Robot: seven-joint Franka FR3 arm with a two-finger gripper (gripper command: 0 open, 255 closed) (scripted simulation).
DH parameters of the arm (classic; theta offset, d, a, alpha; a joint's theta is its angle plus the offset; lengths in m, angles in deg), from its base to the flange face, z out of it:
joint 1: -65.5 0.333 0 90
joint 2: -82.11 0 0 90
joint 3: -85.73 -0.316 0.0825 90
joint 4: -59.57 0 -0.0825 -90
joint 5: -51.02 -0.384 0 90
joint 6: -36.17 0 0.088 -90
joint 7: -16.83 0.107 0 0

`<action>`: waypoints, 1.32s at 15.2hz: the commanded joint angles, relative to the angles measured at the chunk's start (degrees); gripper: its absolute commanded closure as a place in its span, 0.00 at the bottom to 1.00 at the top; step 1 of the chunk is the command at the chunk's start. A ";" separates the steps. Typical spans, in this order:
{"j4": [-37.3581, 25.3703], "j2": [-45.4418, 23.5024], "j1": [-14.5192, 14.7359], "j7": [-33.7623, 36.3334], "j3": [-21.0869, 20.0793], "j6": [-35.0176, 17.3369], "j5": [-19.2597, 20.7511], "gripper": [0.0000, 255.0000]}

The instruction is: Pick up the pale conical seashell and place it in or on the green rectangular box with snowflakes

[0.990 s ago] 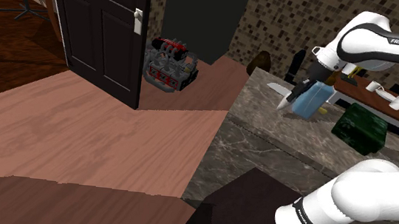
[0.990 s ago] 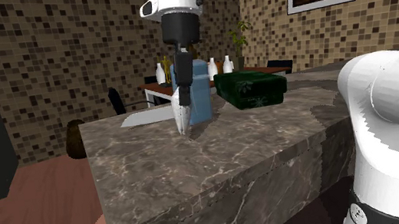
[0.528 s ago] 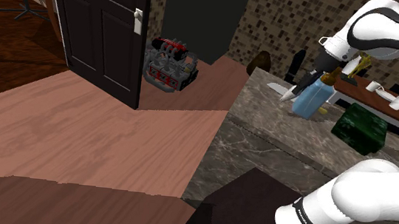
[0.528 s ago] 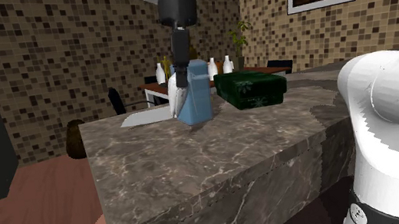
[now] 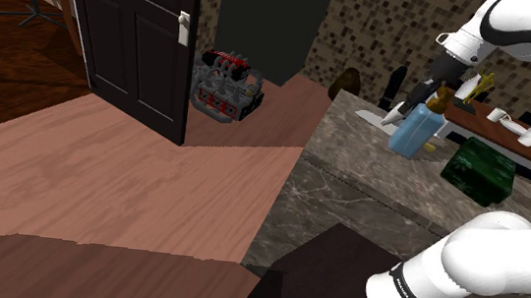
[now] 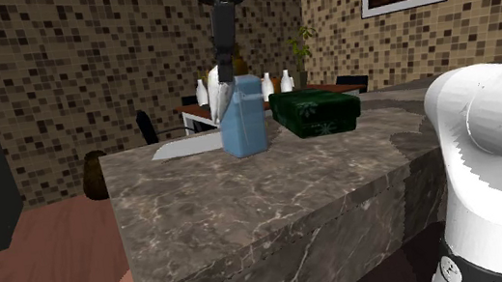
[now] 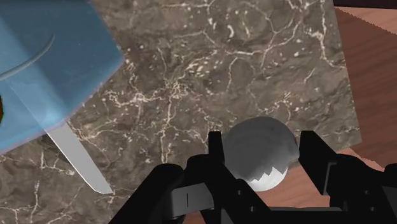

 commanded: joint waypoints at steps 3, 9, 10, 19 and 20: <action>-1.14 0.48 -0.98 -2.52 2.04 1.62 1.15 1.00; -3.29 0.51 -3.65 -10.72 8.97 3.47 4.79 1.00; -3.86 0.28 -4.00 -12.12 10.18 3.73 5.34 1.00; -11.75 -4.75 -5.45 -25.38 22.08 5.38 8.72 1.00; -12.92 -5.65 -5.38 -26.95 23.56 5.50 8.84 1.00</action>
